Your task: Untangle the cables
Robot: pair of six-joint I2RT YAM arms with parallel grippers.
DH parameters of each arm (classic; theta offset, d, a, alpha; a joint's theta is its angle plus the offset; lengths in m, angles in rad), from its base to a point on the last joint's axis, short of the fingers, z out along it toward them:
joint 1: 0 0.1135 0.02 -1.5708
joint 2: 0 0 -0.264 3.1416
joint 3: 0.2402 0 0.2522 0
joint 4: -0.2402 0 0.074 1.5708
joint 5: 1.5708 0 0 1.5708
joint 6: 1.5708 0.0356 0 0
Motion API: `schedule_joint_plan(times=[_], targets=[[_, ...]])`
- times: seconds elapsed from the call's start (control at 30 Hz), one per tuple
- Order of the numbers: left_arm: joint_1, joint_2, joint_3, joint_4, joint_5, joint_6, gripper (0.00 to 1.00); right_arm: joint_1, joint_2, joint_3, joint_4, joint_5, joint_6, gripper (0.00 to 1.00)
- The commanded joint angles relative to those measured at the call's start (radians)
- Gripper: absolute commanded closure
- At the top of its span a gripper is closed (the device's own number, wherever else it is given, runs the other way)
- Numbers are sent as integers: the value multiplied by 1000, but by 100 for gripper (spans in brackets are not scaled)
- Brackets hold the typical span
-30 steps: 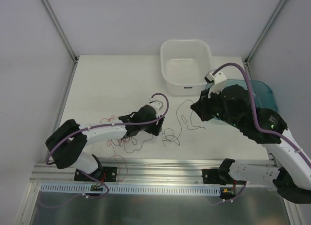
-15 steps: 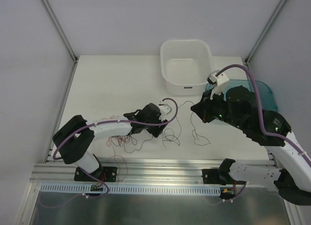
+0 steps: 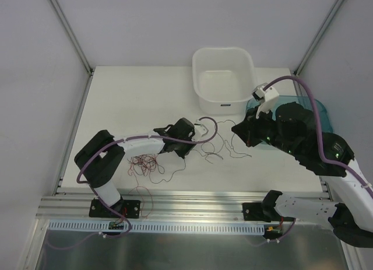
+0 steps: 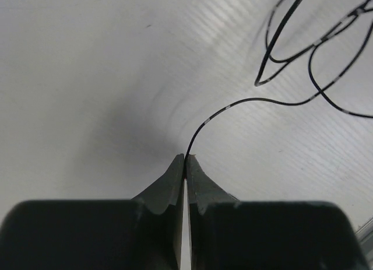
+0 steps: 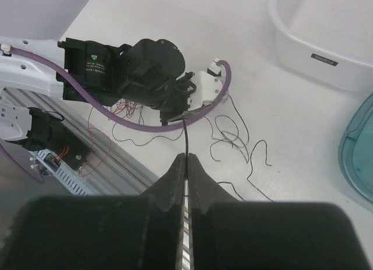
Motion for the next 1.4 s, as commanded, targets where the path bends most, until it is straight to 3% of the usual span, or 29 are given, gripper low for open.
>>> schedule_joint_plan(times=[0.0,0.13,0.27,0.47,0.7,0.93,1.2,1.37], targets=[[58,-17,41,-34,13,4,100,-18,-22,98,-50,58,-29,99],[203,-10,85,-101,-164,-82,100,-29,-20,197,-131,148,-66,99],[393,16,218,-303,-266,-220,100,-32,-36,285,-203,285,-98,99],[703,69,360,-442,-215,-330,100,-34,-50,403,-224,359,-147,99],[838,129,394,-476,-198,-366,100,-34,-22,460,-179,383,-224,99],[944,197,369,-477,-183,-393,100,-32,-73,472,-89,501,-270,99],[1056,232,398,-477,-206,-402,100,-25,-134,521,-104,644,-350,99],[1107,224,407,-476,-163,-413,100,54,-154,482,-92,724,-367,99]])
